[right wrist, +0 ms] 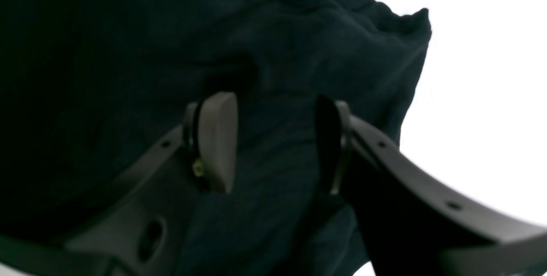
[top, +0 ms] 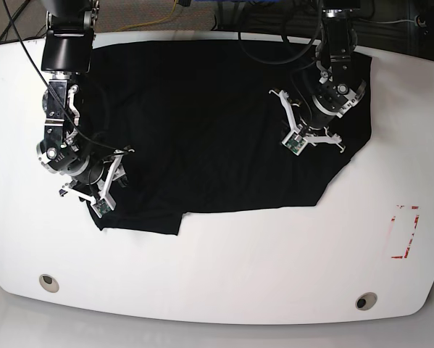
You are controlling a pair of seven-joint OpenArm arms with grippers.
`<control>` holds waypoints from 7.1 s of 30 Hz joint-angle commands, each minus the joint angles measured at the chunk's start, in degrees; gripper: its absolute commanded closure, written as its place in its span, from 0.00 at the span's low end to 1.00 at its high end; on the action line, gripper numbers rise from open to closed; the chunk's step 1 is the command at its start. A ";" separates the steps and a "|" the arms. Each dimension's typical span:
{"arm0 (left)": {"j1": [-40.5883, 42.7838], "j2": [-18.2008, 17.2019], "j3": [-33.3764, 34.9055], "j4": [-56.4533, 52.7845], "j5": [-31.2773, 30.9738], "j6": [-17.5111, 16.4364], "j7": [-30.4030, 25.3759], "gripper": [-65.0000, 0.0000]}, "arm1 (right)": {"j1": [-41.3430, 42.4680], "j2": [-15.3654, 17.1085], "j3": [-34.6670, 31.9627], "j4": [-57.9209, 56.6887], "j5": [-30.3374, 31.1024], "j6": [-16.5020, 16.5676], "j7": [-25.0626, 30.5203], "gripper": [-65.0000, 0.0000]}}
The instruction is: Layout the t-shirt on the table in an organized manner, then fold the t-shirt properly
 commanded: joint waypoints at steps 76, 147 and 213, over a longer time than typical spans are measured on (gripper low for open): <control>1.37 -2.01 5.81 0.87 -0.15 5.59 -1.05 0.92 | -0.72 0.82 0.44 3.12 0.82 -0.04 0.94 0.58; -9.53 -4.12 -13.70 -12.58 -26.26 1.28 6.69 0.06 | -0.99 -0.32 0.44 3.03 0.82 -0.04 0.94 0.58; -10.59 -5.36 -9.84 -9.15 -26.26 1.63 6.69 0.96 | -0.99 -0.41 0.44 2.94 0.82 -0.04 1.03 0.58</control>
